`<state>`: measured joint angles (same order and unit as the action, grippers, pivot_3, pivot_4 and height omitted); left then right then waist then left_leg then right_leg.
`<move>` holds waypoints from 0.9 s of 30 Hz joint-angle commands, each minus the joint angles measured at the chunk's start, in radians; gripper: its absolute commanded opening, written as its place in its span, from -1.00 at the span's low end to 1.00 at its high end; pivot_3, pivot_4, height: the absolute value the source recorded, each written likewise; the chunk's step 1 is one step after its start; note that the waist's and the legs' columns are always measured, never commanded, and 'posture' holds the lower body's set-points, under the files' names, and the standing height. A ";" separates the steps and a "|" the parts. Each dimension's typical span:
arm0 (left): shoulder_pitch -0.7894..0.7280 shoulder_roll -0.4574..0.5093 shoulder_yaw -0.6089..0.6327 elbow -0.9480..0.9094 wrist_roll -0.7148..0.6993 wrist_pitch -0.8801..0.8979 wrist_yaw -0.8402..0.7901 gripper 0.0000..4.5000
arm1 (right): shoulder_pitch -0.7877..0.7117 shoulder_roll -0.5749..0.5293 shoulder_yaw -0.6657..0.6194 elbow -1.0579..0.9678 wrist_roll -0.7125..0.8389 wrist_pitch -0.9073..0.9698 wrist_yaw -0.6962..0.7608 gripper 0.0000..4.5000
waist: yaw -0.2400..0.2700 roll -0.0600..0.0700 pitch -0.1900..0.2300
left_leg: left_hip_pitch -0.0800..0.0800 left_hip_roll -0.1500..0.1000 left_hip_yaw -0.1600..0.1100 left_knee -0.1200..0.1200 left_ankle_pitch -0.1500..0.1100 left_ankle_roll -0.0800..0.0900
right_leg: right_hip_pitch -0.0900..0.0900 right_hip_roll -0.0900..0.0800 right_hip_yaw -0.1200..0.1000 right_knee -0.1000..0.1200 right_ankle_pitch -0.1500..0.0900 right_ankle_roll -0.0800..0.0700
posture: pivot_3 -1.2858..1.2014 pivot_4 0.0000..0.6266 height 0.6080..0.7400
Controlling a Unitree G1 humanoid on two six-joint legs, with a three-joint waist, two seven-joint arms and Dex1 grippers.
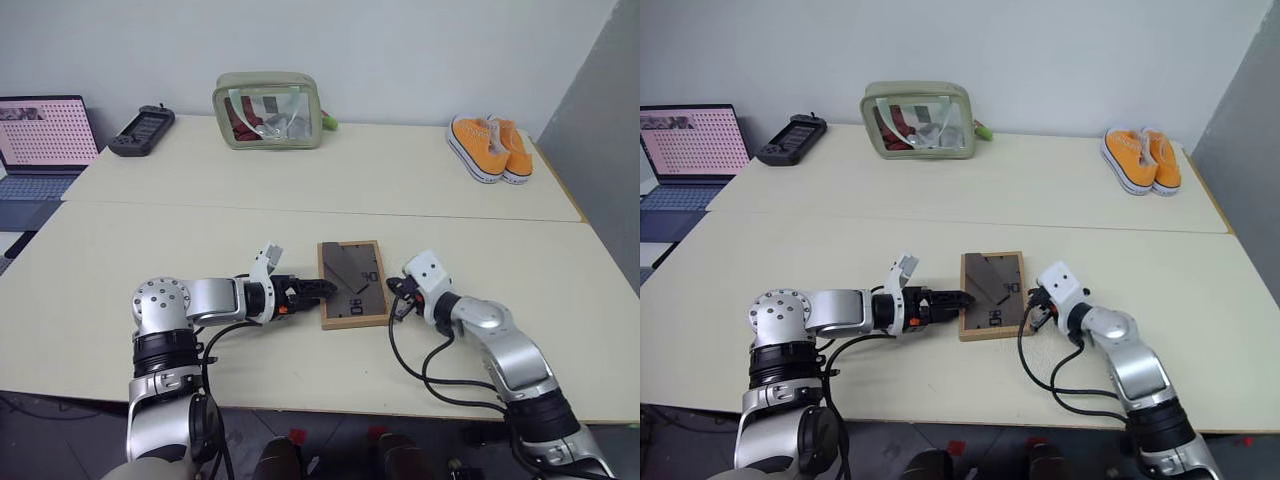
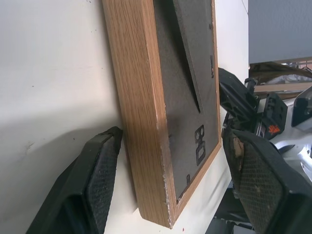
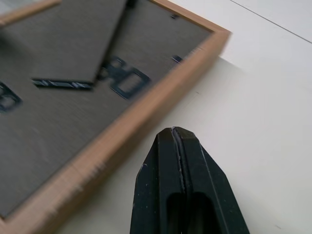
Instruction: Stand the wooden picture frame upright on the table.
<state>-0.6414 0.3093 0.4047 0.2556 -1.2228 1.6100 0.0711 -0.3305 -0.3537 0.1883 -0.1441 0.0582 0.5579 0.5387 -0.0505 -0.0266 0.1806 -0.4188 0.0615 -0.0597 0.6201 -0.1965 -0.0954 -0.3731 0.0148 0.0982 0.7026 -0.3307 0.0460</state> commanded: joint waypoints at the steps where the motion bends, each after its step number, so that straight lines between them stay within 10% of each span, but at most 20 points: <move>1: -0.014 -0.001 0.016 0.008 0.017 0.004 -0.003 0.56 | -0.022 0.036 0.000 -0.055 0.019 0.023 -0.019 -1.00 | 0.000 0.000 0.000 | 0.000 0.000 0.000 0.000 0.000 0.000 | 0.000 0.000 0.000 0.000 0.000 0.000 | 0.03 -0.52 1.00; 21: -0.013 -0.006 0.013 -0.001 0.032 0.004 -0.023 0.56 | -0.029 0.067 -0.004 -0.075 0.026 0.050 -0.036 -1.00 | -0.001 0.000 0.000 | 0.000 0.000 0.000 -0.001 0.000 0.000 | 0.000 0.000 0.000 -0.001 0.000 0.000 | 0.03 -0.52 1.00; 27: -0.018 -0.011 0.028 -0.002 0.008 0.004 -0.024 0.08 | -0.031 0.071 -0.006 -0.070 0.028 0.050 -0.041 -1.00 | -0.002 0.000 0.000 | 0.000 0.000 0.000 -0.002 0.000 0.000 | 0.000 0.000 0.000 -0.002 0.000 0.000 | 0.03 -0.52 1.00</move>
<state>-0.6478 0.3070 0.4170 0.2662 -1.1982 1.6099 0.0537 -0.3447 -0.2884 0.1910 -0.1766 0.0703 0.6198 0.4988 -0.0521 -0.0266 0.1807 -0.4189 0.0618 -0.0597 0.6176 -0.1964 -0.0954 -0.3733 0.0149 0.0981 0.7000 -0.3306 0.0460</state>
